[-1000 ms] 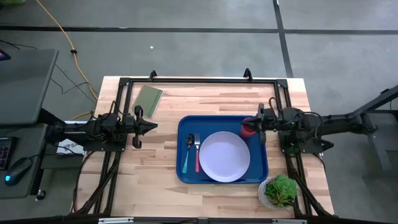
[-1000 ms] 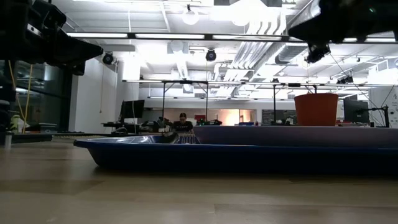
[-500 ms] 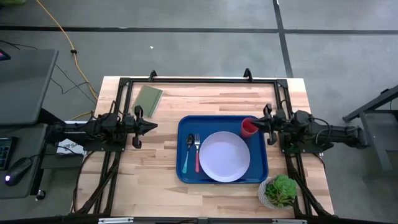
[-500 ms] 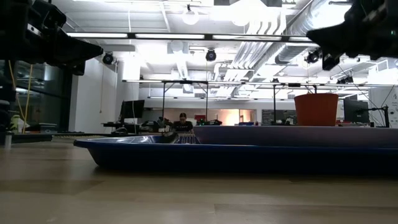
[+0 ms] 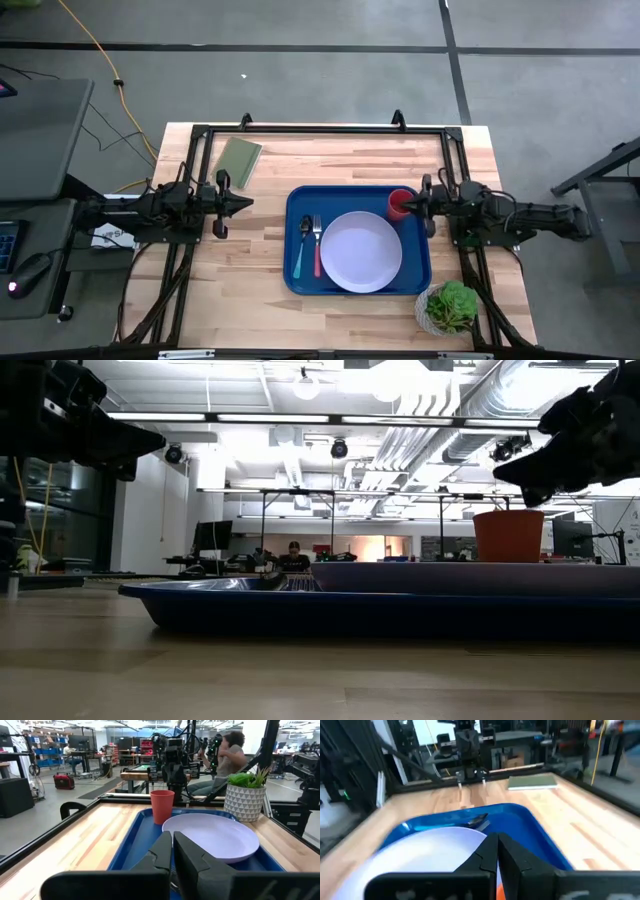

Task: Pick and place plate/cup/fork/spoon on tray
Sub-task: Return to Home Position

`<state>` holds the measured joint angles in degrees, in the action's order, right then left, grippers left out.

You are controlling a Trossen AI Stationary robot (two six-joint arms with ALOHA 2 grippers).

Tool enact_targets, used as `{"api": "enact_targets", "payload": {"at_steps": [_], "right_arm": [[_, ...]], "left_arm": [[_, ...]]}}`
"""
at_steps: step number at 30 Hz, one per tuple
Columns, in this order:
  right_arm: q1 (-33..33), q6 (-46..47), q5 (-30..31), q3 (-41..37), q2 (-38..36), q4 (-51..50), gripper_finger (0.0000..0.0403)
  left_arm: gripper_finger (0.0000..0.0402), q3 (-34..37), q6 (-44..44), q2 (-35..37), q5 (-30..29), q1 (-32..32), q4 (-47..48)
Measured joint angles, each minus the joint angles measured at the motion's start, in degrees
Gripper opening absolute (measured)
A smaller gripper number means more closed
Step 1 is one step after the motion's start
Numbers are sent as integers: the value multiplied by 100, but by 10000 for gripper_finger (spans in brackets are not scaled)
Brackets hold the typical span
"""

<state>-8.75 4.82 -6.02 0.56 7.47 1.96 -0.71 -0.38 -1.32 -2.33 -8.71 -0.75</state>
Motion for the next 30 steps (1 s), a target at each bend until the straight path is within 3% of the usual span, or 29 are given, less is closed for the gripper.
{"api": "enact_targets", "payload": {"at_steps": [14, 30], "right_arm": [[140, 568, -61, 0, 316, -12, 0], [140, 564, -59, -2, 336, -12, 0]], "left_arm": [[0, 2, 0, 0, 1, 2, 2], [0, 2, 0, 0, 0, 0, 2]]}}
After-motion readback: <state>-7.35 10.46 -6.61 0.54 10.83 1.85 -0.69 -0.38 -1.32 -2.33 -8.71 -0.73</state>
